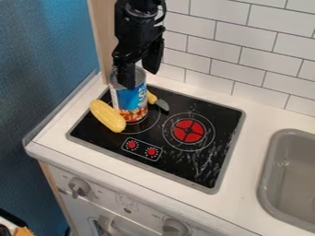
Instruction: Move the corn to the upper right of the stove
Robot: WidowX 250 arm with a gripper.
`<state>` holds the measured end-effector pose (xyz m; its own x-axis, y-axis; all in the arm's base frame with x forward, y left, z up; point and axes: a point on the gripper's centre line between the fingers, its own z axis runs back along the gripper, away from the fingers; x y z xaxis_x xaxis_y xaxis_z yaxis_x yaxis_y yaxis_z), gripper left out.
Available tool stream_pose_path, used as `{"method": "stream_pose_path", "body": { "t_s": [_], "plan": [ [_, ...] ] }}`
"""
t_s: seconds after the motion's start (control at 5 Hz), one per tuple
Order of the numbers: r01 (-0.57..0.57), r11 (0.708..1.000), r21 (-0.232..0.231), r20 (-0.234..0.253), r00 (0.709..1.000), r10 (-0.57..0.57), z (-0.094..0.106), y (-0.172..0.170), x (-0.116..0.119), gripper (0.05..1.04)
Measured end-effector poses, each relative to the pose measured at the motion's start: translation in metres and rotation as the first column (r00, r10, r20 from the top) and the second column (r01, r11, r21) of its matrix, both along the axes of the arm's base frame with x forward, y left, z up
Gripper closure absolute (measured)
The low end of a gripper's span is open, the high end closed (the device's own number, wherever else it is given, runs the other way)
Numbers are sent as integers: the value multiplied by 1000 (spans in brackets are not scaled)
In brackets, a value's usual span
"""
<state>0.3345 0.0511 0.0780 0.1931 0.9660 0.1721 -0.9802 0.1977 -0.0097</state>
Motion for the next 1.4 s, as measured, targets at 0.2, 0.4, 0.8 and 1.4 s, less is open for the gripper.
{"method": "stream_pose_path", "body": {
  "t_s": [0.2, 0.4, 0.8, 1.4],
  "plan": [
    [-1, 1000, -4, -40, 999, 0, -14, 0, -4, 85],
    [16, 1000, 20, -55, 998, -15, -26, 3, -15, 85],
    [84, 986, 142, -33, 996, -80, -39, 6, -45, 85],
    [104, 971, 216, -33, 995, -99, -76, 33, -28, 85]
  ]
}}
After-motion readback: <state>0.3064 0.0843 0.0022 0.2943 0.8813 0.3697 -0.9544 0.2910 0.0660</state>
